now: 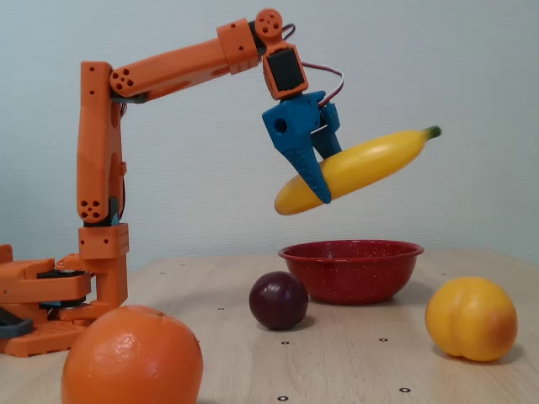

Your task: Put banana in the red bowl.

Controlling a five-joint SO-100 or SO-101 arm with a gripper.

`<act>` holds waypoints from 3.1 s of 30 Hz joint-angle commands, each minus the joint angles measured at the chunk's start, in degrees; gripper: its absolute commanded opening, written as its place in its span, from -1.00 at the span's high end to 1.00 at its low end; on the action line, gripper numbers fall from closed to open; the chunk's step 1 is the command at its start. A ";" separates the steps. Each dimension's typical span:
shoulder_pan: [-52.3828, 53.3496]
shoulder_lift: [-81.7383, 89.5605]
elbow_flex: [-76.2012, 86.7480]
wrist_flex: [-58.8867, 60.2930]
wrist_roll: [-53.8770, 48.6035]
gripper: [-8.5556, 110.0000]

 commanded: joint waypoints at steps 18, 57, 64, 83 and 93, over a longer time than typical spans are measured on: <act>-13.80 5.54 -3.16 -13.45 28.48 0.86; -17.84 -16.70 -8.00 -9.05 28.30 0.47; -16.70 -16.96 -8.96 -9.67 26.37 0.28; -14.33 -11.51 -17.05 -10.72 27.33 0.86; -10.37 -1.14 -10.63 -10.81 27.42 0.86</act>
